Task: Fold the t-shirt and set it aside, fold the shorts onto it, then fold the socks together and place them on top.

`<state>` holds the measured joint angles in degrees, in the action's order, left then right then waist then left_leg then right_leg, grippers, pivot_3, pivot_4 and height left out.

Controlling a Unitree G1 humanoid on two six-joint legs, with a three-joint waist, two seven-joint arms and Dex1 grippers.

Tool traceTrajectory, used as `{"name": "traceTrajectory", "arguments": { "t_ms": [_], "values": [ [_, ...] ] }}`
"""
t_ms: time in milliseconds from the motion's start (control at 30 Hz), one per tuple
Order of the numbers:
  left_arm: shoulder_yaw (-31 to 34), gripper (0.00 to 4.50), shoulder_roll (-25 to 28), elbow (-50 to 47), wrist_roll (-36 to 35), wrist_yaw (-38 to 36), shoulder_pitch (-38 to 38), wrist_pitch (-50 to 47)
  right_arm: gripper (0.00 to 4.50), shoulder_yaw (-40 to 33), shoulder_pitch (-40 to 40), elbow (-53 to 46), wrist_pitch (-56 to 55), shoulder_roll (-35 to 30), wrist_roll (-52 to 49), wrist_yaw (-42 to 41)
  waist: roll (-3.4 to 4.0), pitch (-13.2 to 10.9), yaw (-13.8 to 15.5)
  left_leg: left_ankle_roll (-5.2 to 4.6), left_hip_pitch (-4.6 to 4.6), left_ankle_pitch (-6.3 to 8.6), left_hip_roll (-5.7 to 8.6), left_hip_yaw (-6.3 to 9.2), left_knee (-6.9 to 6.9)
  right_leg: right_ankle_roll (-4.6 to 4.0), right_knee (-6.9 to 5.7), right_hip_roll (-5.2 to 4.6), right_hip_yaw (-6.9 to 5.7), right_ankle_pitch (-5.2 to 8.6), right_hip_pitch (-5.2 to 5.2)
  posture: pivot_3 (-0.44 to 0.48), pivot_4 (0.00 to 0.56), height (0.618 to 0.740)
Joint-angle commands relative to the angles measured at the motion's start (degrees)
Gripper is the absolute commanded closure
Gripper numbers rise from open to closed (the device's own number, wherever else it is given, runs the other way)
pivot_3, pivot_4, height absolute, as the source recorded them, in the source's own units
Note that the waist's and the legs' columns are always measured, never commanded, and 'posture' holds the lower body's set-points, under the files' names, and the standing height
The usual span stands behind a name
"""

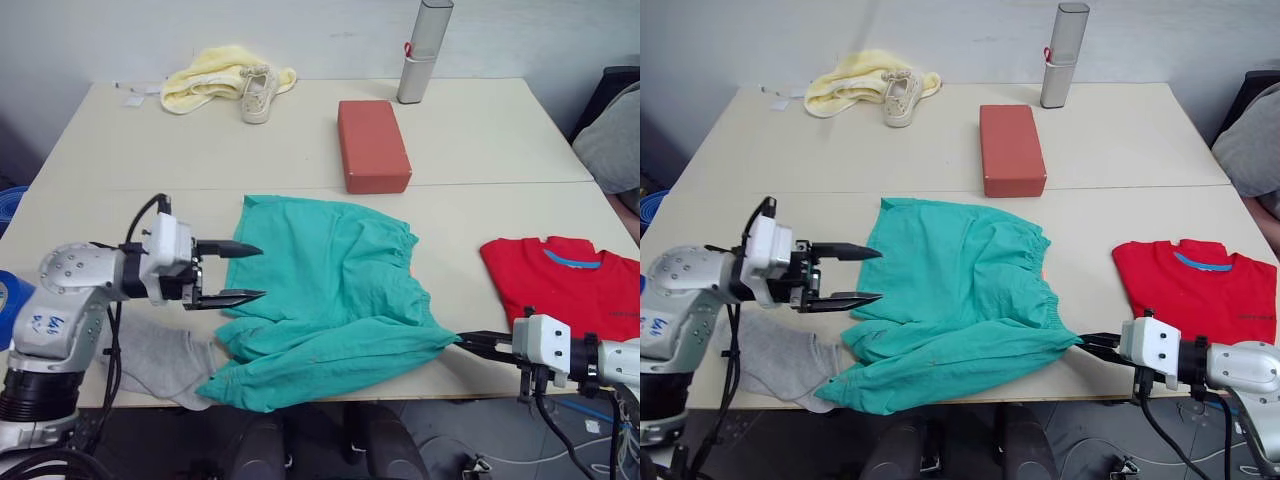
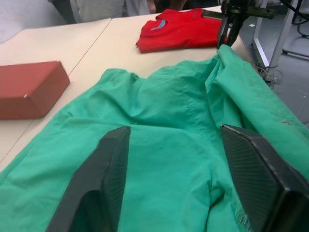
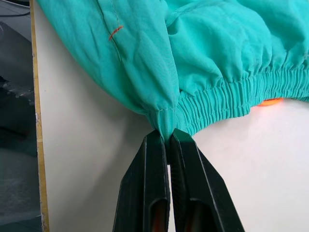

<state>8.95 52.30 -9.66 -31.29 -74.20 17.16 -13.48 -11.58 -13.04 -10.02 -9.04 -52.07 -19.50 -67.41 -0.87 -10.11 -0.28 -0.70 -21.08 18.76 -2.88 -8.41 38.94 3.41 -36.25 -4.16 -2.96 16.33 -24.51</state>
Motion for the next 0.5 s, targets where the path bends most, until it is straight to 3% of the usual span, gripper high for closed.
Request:
{"name": "traceTrajectory", "arguments": {
  "t_ms": [33, 167, 233, 500],
  "values": [
    [2.5, 0.01, 3.0, -2.6, -0.6, -8.7, -5.6, 6.2, 4.5, -0.2, 1.1, 1.6, -1.7, 0.3, 0.1, -0.8, 0.06, 0.0, -0.3, 0.01, 0.01, 0.0, 0.0, -0.03, 0.0, -0.01, 0.01, 0.0, 0.02, 0.01, 0.0, 0.0, 0.15, 0.74],
    [3.9, 0.01, 3.9, -8.7, 0.6, -13.4, -18.3, 11.6, 4.5, 0.5, 2.6, 3.2, -2.4, 0.5, -0.1, -1.6, 0.07, 0.0, -0.9, 0.02, -0.01, 0.02, -0.05, -0.07, -0.07, -0.02, 0.12, -0.01, 0.05, 0.01, -0.01, 0.0, 0.15, 0.74],
    [3.9, 0.01, 2.5, -10.9, 2.3, -11.1, -22.6, 12.9, 4.5, 0.9, 3.0, 3.6, -2.6, 0.7, -0.5, -2.4, 0.05, 0.0, -1.0, 0.03, -0.02, 0.03, -0.07, -0.02, -0.05, -0.03, 0.14, -0.01, 0.02, 0.02, 0.0, 0.0, 0.15, 0.74],
    [-1.4, 0.01, -2.3, -16.6, 8.9, -5.4, -29.1, 20.4, 4.5, 1.5, 2.5, 3.2, -2.1, 0.3, -1.2, -4.0, 0.09, 0.0, -0.1, -0.16, 0.01, 0.13, 0.0, 0.02, -0.07, -0.02, 0.14, -0.14, 0.01, 0.0, 0.04, 0.0, 0.15, 0.74]
  ]
}}
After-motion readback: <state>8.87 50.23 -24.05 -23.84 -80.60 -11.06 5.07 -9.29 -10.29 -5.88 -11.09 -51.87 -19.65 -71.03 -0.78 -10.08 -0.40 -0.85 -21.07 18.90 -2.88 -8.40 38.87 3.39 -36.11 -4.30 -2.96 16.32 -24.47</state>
